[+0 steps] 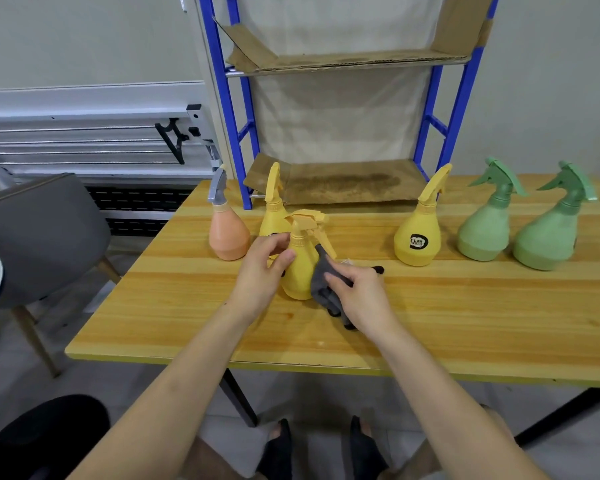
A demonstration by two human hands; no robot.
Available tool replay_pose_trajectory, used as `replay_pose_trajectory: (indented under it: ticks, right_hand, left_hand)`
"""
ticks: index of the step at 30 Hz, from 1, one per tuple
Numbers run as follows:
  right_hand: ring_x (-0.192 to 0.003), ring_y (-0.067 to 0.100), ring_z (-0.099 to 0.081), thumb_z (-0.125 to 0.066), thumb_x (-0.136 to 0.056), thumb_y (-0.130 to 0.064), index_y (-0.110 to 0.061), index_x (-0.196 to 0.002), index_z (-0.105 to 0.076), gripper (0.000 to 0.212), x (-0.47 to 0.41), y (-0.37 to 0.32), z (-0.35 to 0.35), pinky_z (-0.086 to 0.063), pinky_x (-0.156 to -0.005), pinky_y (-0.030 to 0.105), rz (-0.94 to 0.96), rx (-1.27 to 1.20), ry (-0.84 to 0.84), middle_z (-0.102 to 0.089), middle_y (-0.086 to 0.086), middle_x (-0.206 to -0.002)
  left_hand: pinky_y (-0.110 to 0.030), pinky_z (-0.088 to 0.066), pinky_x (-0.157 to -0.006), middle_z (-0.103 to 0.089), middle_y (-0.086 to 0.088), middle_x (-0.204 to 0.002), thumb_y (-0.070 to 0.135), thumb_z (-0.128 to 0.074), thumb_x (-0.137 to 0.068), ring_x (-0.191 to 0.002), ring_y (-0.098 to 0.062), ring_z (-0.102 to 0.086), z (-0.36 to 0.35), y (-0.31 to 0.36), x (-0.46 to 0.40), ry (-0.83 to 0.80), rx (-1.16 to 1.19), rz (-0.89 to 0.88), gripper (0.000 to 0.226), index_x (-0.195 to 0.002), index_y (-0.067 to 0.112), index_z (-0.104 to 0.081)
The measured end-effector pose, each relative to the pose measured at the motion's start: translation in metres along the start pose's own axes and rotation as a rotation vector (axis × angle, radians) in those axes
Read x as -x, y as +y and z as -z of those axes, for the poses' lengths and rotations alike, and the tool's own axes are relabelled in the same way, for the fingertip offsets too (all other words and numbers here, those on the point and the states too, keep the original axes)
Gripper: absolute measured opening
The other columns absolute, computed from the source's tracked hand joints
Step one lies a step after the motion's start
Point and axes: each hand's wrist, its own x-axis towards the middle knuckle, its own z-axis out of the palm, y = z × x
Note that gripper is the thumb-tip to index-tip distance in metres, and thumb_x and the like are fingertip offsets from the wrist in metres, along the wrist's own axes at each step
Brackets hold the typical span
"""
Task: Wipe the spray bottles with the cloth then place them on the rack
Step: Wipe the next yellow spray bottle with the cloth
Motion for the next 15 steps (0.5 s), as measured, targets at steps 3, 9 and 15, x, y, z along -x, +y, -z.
replay_pose_trajectory:
  ticks: [3, 9, 15]
  right_hand:
    - [-0.093, 0.0, -0.069, -0.065, -0.098, -0.023, -0.034, -0.127, -0.07, 0.032, 0.0, 0.005, 0.004, -0.056, -0.085, 0.028, -0.021, 0.04, -0.009, -0.076, -0.015, -0.096]
    - [-0.101, -0.002, -0.067, -0.063, -0.1, -0.023, -0.03, -0.116, -0.077, 0.022, -0.014, -0.018, 0.006, -0.051, -0.087, 0.02, 0.03, -0.117, -0.026, -0.076, -0.018, -0.103]
    - [-0.109, -0.004, -0.066, -0.061, -0.101, -0.017, -0.026, -0.13, -0.07, 0.032, -0.011, -0.024, 0.009, -0.051, -0.093, 0.016, 0.068, -0.164, -0.03, -0.074, -0.019, -0.113]
  left_hand:
    - [-0.023, -0.044, -0.104, -0.058, 0.0, -0.127, 0.023, -0.061, -0.102, -0.117, -0.006, -0.055, 0.0, -0.001, 0.001, -0.003, 0.0, 0.005, 0.037, -0.138, 0.013, -0.059]
    - [-0.008, -0.044, -0.092, -0.06, 0.005, -0.125, 0.021, -0.071, -0.095, -0.119, -0.003, -0.056, -0.001, 0.002, 0.004, -0.054, 0.076, 0.009, 0.044, -0.137, 0.021, -0.058]
    - [-0.011, -0.045, -0.094, -0.063, 0.021, -0.116, 0.022, -0.069, -0.096, -0.11, 0.009, -0.058, -0.001, -0.004, 0.005, -0.046, 0.025, -0.018, 0.028, -0.12, 0.028, -0.057]
